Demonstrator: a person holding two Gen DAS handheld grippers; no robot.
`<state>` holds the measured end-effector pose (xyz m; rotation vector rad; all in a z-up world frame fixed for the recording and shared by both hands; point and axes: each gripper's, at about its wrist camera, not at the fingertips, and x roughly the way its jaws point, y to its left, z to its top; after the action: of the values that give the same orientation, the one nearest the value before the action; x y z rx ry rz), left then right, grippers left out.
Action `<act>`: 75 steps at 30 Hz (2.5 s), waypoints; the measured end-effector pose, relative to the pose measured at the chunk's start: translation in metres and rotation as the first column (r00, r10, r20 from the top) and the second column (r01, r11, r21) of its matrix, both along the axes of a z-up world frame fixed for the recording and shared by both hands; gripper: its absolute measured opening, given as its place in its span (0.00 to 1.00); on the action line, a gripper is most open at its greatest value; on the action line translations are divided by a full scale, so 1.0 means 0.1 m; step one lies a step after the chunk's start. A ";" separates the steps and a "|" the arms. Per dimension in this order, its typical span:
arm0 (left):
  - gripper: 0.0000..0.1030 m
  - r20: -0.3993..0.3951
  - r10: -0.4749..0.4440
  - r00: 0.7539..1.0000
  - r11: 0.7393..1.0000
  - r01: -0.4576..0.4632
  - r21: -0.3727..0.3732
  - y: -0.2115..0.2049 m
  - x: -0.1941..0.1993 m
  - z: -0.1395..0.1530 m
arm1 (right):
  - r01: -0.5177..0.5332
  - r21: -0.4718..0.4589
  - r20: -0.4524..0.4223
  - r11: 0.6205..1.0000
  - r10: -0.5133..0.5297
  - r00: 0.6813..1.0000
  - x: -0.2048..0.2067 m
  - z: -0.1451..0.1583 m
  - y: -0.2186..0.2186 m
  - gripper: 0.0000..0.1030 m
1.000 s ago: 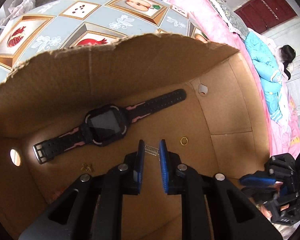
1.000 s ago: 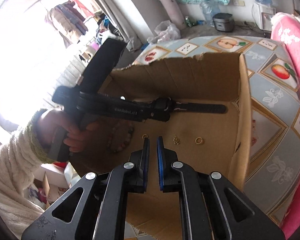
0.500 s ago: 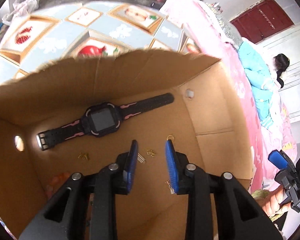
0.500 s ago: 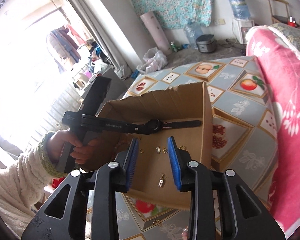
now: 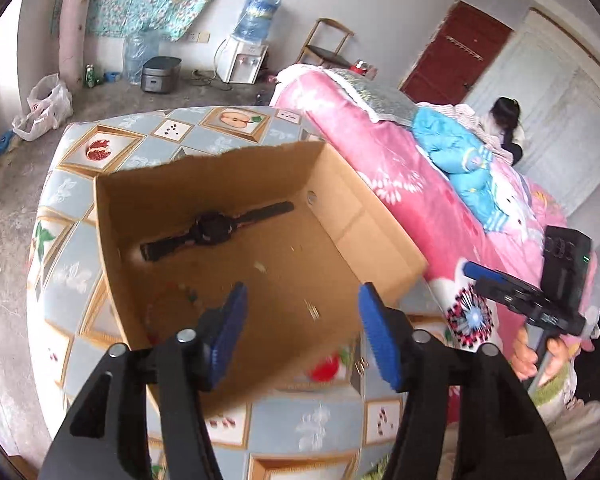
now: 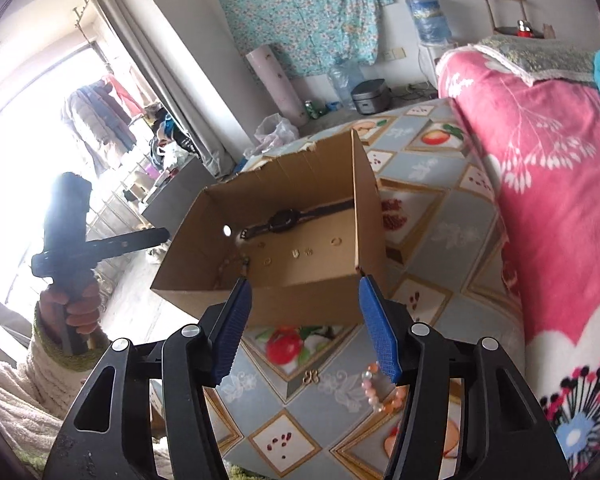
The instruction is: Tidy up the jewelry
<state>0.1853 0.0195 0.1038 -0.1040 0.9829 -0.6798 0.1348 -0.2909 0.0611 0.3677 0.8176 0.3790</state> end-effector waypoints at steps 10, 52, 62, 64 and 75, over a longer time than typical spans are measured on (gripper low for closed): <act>0.81 -0.021 -0.030 0.999 0.997 0.032 0.073 -0.04 -0.93 -0.55 | 0.035 -0.265 -0.107 0.964 -0.066 0.992 -0.49 -0.51 0.28 0.75; 0.96 0.022 0.131 0.991 0.889 -0.127 0.441 -0.44 -0.82 -1.58 | 0.043 -0.500 -0.227 0.865 -0.178 0.958 -0.40 -1.31 0.45 0.92; 0.96 0.007 0.147 0.989 0.884 -0.135 0.448 -0.45 -0.79 -1.58 | 0.028 -0.494 -0.243 0.869 -0.170 0.955 -0.33 -1.32 0.41 0.92; 0.96 0.003 0.148 0.989 0.883 -0.134 0.450 -0.46 -0.77 -1.58 | 0.021 -0.495 -0.250 0.869 -0.166 0.954 -0.32 -1.32 0.41 0.92; 0.96 -0.008 0.179 0.984 0.876 -0.155 0.457 -0.51 -0.76 -1.59 | 0.019 -0.499 -0.248 0.866 -0.164 0.955 -0.32 -1.35 0.43 0.92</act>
<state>0.1089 -0.0317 -0.0548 0.2075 1.1450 -0.2746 0.1025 -0.2476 -0.0739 -0.0229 1.1390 0.0142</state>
